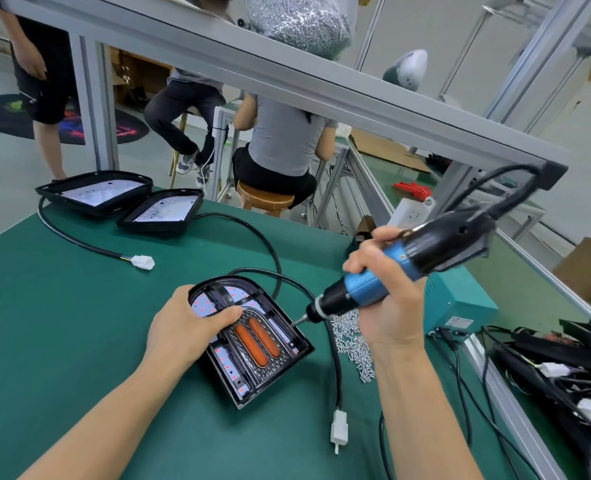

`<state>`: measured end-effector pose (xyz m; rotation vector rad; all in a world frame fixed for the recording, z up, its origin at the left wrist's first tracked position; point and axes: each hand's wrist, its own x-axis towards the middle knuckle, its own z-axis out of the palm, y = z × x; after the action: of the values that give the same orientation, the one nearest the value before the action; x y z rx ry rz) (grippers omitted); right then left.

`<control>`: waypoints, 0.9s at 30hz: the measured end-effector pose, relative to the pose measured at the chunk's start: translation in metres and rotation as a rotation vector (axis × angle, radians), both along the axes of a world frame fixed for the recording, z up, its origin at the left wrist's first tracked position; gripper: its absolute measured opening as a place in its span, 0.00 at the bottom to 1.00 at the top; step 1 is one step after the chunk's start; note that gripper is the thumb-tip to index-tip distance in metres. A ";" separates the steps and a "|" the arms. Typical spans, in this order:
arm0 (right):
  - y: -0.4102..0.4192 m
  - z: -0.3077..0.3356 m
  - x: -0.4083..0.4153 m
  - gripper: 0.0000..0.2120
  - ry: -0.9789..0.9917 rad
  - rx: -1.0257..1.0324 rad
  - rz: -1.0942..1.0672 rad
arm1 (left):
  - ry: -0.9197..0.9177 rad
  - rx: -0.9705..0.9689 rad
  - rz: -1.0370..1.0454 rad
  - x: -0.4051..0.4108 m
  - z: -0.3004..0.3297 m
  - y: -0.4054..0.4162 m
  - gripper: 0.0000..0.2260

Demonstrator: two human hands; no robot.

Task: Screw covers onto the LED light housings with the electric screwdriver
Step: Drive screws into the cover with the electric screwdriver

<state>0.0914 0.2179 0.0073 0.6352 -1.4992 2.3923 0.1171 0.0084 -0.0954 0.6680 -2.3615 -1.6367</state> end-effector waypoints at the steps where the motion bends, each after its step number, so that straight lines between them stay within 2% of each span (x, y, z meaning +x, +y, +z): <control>1: 0.003 0.004 0.000 0.13 0.012 -0.038 -0.041 | 0.000 0.008 0.001 0.001 0.000 0.000 0.25; 3: 0.010 0.012 0.002 0.12 0.048 -0.072 -0.127 | -0.039 -0.059 -0.007 0.000 0.000 0.000 0.28; 5: 0.020 0.019 0.004 0.12 0.089 -0.090 -0.244 | -0.121 -0.280 -0.022 -0.002 0.000 0.001 0.35; 8: 0.041 0.024 0.009 0.10 0.124 -0.109 -0.402 | -0.200 -0.523 -0.027 -0.004 0.006 0.001 0.35; 9: 0.046 0.023 0.011 0.10 0.117 -0.111 -0.440 | -0.176 -0.578 -0.019 -0.003 0.011 0.001 0.34; 12: 0.064 0.019 0.015 0.08 0.087 -0.116 -0.573 | 0.170 -0.713 -0.060 -0.014 0.032 0.026 0.24; 14: 0.071 0.015 0.017 0.08 0.050 -0.131 -0.650 | 0.343 -0.729 -0.280 -0.025 0.053 0.065 0.14; 15: 0.073 0.013 0.017 0.08 0.027 -0.143 -0.683 | 0.353 -0.724 -0.423 -0.031 0.060 0.087 0.11; 17: 0.077 0.010 0.018 0.08 -0.014 -0.171 -0.721 | 0.247 -0.762 -0.654 -0.045 0.062 0.129 0.10; 19: 0.081 0.007 0.019 0.08 -0.037 -0.182 -0.731 | 0.128 -0.873 -0.747 -0.057 0.052 0.159 0.12; 23: 0.088 0.003 0.022 0.08 -0.041 -0.160 -0.727 | -0.041 -1.047 -0.775 -0.066 0.030 0.181 0.12; 27: 0.094 -0.001 0.023 0.07 -0.046 -0.144 -0.728 | -0.059 -1.093 -0.764 -0.065 0.028 0.190 0.11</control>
<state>0.1145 0.3120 0.0067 -0.0176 -1.2627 1.9160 0.0522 0.1983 -0.0675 -0.4441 -3.1610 -0.1843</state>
